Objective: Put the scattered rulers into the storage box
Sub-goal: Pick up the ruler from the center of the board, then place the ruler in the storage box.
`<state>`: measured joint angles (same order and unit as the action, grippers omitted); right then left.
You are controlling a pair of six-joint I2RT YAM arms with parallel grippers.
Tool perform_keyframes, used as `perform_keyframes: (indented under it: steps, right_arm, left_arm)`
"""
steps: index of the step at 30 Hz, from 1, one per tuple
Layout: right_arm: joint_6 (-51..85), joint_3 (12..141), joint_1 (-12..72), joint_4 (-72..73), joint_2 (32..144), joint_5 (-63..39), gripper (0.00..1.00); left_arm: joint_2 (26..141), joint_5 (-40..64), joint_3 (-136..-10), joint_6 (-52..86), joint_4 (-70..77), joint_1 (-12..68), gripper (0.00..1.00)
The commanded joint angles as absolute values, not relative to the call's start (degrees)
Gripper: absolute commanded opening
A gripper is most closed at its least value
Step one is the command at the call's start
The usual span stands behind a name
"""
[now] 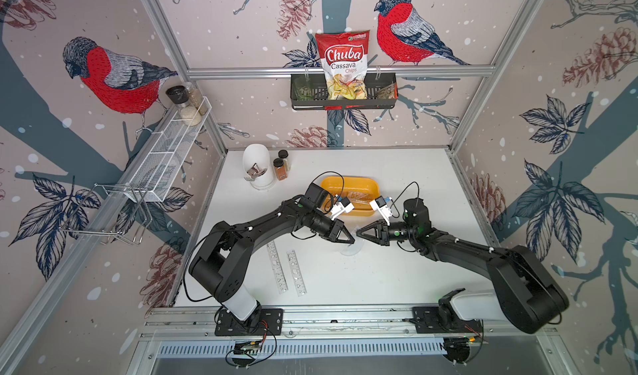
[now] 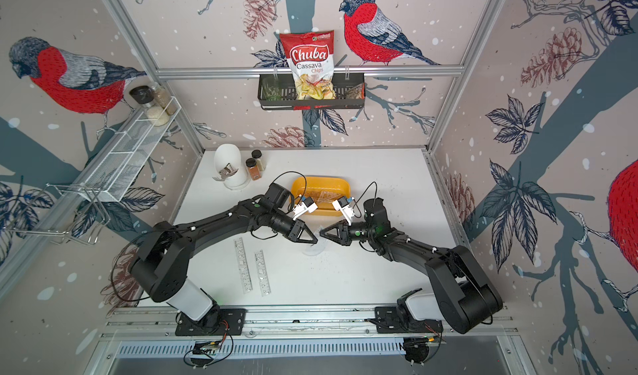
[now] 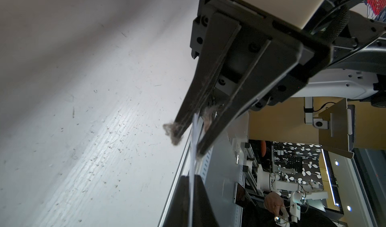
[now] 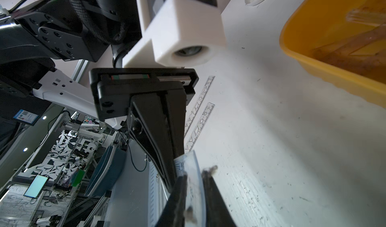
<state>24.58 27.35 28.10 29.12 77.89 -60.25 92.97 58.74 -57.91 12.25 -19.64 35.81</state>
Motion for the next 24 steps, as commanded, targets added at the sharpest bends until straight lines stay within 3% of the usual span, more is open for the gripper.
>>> perform_keyframes:
  steps: [1,4,6,9,11,18,24]
  right_arm:
    - [27.2,27.3,28.4,33.6,77.8,-62.0,0.00]
    - [29.4,27.2,28.4,35.5,78.0,-61.8,0.00]
    - [30.1,28.0,28.3,35.2,78.4,-60.3,0.00]
    - [30.0,30.9,26.9,33.6,80.5,-57.9,0.00]
    - [28.6,35.4,24.8,29.2,83.7,-55.7,0.00]
    - [10.4,59.2,19.9,1.4,96.2,-45.3,0.00]
    - [1.6,76.1,19.4,-13.6,106.3,-37.0,0.00]
  left_arm:
    - [93.1,59.4,-57.7,12.3,-18.0,35.6,0.00]
    - [93.2,58.1,-58.2,12.4,-17.7,35.3,0.00]
    - [93.4,56.5,-58.7,12.6,-17.9,34.3,0.19]
    - [93.0,53.8,-59.0,14.3,-17.1,31.4,0.38]
    - [91.9,49.5,-60.1,16.0,-17.6,28.8,0.62]
    - [89.0,29.4,-64.8,16.6,-20.6,24.3,0.69]
    - [91.9,25.1,-68.4,15.9,-20.7,23.8,0.70]
